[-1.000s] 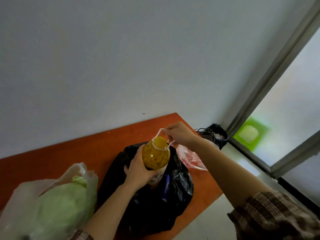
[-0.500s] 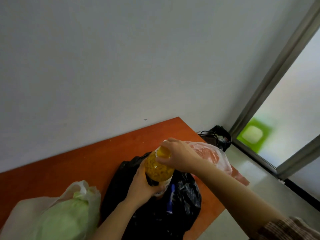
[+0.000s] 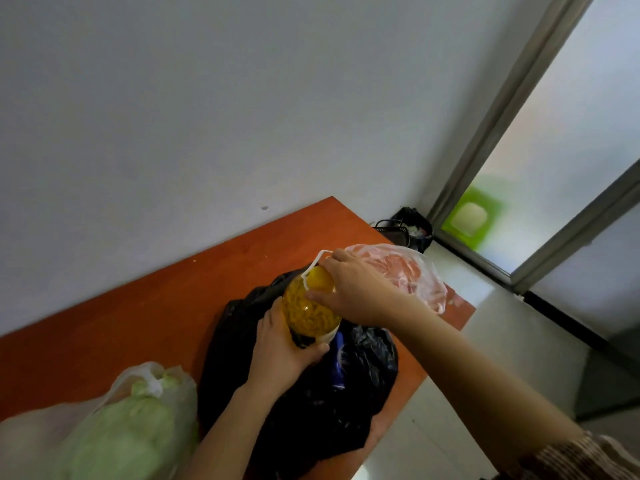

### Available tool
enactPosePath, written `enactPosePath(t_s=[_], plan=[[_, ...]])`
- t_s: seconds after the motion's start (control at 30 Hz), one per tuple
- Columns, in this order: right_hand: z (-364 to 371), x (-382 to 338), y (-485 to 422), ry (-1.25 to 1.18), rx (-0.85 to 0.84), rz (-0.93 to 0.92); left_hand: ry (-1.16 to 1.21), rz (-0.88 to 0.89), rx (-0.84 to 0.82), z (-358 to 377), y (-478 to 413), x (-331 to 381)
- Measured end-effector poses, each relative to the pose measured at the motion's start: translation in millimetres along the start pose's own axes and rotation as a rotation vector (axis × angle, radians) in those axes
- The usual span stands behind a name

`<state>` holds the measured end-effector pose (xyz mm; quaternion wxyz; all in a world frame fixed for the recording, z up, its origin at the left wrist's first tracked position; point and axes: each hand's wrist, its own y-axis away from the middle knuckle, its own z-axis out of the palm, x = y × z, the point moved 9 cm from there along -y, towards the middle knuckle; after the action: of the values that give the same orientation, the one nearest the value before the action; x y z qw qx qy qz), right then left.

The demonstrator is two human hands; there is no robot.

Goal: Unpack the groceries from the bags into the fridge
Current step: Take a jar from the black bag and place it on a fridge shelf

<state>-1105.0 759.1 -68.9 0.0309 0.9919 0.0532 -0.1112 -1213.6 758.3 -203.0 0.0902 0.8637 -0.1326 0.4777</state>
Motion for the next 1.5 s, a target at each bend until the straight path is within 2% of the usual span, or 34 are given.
enactPosePath(t_s=[0.1, 0.17, 0.43, 0.73, 0.87, 1.0, 1.1, 1.2, 1.37, 1.5], plan=[[-4, 7, 5, -0.093, 0.008, 0.008, 0.270, 0.046, 0.011, 5, 2, 0], [-8, 13, 14, -0.157, 0.009, 0.004, 0.316, 0.094, -0.004, 7, 3, 9], [-5, 39, 69, -0.253, 0.025, 0.047, 0.205, 0.167, 0.002, 26, 20, 26], [-22, 33, 98, -0.304, 0.073, -0.067, 0.136, 0.178, 0.095, 23, 57, 56], [-61, 36, 150, -0.339, 0.201, -0.161, 0.103, 0.284, 0.171, 22, 89, 105], [-118, 66, 233, -0.389, 0.316, -0.170, 0.010, 0.462, 0.232, 38, 130, 189], [-158, 101, 307, -0.396, 0.376, -0.161, -0.011, 0.554, 0.238, 73, 168, 257], [-192, 141, 383, -0.351, 0.404, -0.120, 0.079, 0.602, 0.199, 129, 211, 318], [-225, 225, 512, -0.242, 0.397, 0.069, 0.220, 0.623, 0.005, 261, 268, 399], [-248, 299, 617, -0.195, 0.442, 0.222, 0.366, 0.728, -0.156, 369, 313, 474]])
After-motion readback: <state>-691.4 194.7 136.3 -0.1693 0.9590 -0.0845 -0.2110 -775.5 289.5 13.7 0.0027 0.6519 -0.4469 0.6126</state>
